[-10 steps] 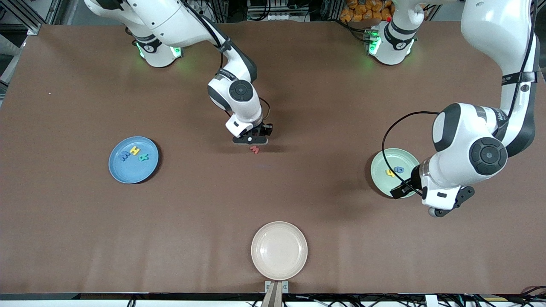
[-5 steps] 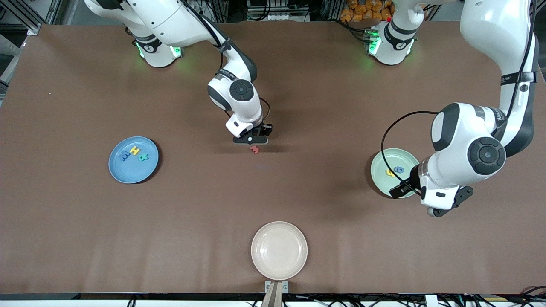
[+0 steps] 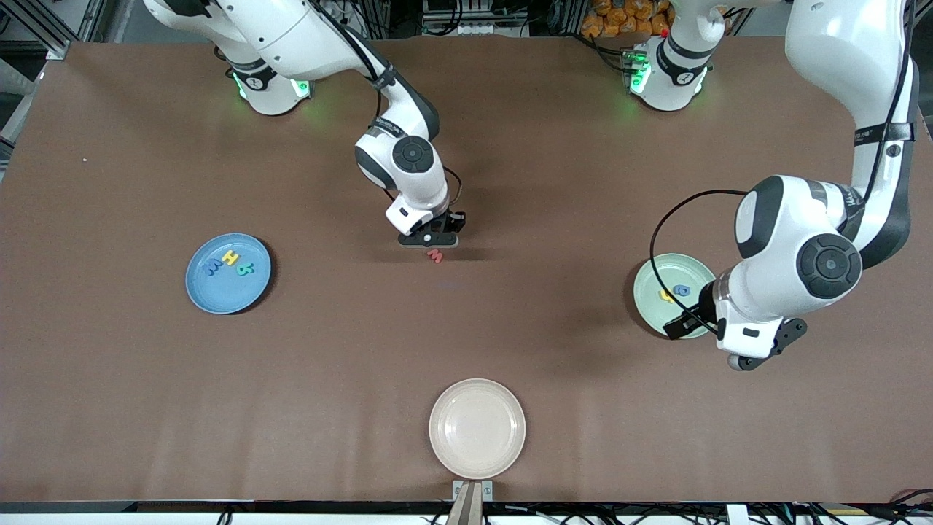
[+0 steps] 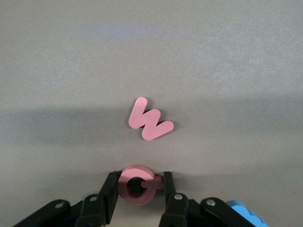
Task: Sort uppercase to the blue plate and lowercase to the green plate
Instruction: 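Grasp the pink q with the right gripper, then carry the q to the blue plate while the left gripper moves toward the m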
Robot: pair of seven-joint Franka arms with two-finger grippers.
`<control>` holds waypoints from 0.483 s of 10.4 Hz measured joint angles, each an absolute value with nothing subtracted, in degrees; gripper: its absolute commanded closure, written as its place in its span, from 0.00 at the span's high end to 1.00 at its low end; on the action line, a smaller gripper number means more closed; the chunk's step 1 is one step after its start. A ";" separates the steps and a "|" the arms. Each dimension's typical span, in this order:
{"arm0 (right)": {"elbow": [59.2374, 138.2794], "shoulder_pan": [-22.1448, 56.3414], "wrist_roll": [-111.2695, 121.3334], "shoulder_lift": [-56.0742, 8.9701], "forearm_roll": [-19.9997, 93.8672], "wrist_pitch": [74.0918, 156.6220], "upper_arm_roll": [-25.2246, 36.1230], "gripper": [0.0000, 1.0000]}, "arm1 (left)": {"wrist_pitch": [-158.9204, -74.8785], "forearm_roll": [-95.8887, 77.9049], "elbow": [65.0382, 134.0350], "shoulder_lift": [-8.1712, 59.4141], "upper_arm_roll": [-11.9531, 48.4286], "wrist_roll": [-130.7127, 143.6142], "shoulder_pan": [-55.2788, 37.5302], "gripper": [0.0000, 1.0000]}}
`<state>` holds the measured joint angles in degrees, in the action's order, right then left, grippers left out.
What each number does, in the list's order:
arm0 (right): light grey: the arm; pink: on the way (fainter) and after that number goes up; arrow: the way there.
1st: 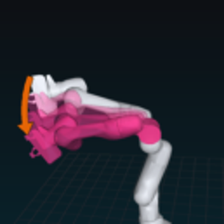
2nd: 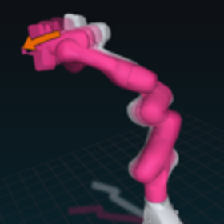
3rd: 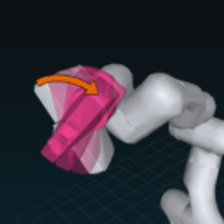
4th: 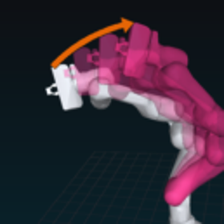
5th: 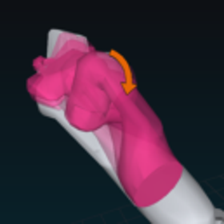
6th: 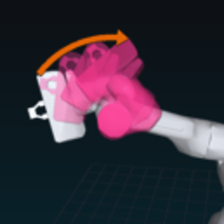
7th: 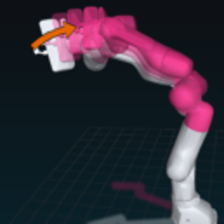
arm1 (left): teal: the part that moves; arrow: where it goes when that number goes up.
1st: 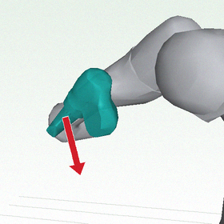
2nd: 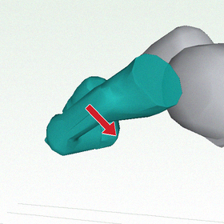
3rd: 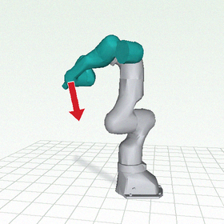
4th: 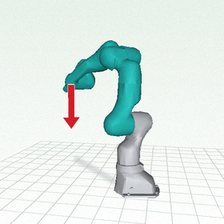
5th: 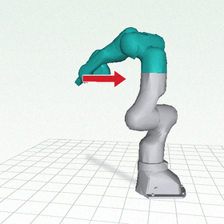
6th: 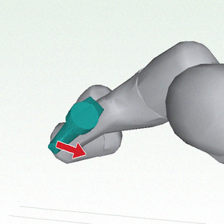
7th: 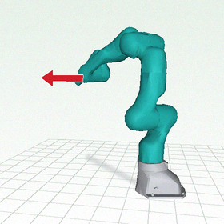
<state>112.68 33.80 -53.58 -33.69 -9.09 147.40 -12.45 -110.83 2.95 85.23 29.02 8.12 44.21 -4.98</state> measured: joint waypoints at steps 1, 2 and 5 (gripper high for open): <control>112.22 33.79 -53.57 -33.71 -9.10 147.22 -12.38 0.36 | -110.83 2.95 85.23 29.02 8.13 44.21 -5.23 1.00; 111.58 33.79 -53.56 -33.71 -9.11 146.41 -12.36 0.36 | -110.91 3.02 85.23 29.03 8.15 44.21 -5.37 1.00; 108.20 33.76 -53.03 -33.15 -9.16 139.78 -12.36 0.35 | -112.16 5.93 85.23 29.03 8.48 41.52 -5.41 1.00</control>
<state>108.20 33.76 -53.03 -33.15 -9.16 139.78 -12.36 -112.16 5.93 85.23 29.03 8.48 41.52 -5.41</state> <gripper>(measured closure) 0.568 0.000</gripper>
